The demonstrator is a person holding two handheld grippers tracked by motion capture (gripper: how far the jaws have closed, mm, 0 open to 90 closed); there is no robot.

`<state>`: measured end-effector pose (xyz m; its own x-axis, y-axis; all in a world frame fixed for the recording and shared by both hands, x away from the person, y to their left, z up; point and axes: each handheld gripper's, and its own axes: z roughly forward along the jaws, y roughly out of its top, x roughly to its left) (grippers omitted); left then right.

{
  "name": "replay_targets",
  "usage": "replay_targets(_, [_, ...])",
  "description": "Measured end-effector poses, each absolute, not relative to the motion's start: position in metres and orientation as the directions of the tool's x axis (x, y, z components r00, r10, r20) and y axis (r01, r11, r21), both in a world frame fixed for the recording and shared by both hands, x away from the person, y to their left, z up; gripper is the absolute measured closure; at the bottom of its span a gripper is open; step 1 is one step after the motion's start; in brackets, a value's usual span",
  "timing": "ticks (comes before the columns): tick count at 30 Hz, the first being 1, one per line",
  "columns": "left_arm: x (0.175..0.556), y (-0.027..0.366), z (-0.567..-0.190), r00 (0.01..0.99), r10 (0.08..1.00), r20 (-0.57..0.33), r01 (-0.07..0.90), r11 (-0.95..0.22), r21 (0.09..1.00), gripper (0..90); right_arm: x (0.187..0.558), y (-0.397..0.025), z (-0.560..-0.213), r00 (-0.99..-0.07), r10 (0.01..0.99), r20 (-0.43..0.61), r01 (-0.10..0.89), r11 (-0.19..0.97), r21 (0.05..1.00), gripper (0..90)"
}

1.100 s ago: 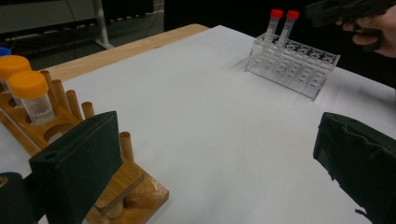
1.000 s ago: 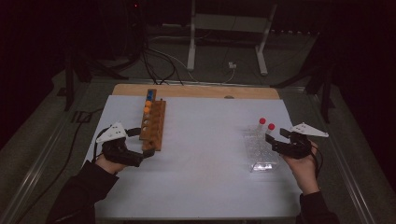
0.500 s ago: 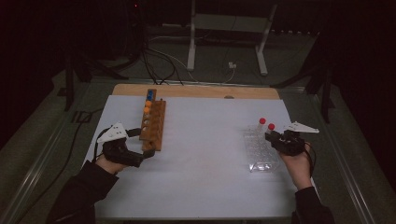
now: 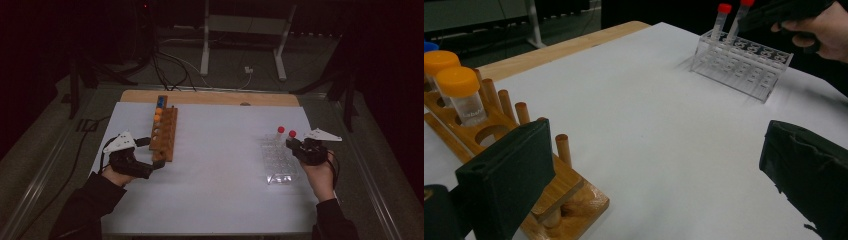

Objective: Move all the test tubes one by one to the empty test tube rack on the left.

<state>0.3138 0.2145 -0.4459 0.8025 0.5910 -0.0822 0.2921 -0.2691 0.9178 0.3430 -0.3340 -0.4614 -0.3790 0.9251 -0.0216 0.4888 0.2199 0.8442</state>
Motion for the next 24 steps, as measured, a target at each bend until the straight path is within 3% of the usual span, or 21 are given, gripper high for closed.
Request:
replay_targets(12, [0.312,0.212,-0.442,0.811,0.579,-0.081,0.288,-0.274,0.918,2.0,0.324,-0.334,-0.414,-0.38,0.922,-0.069,0.398,0.231,0.888,75.0])
replay_targets(24, [0.309,0.196,-0.435,0.848,0.525,-0.077,0.265,-0.293,0.918,2.0,0.301,-0.284,-0.396,-0.545,0.834,-0.086,0.326,0.305,0.895,75.0])
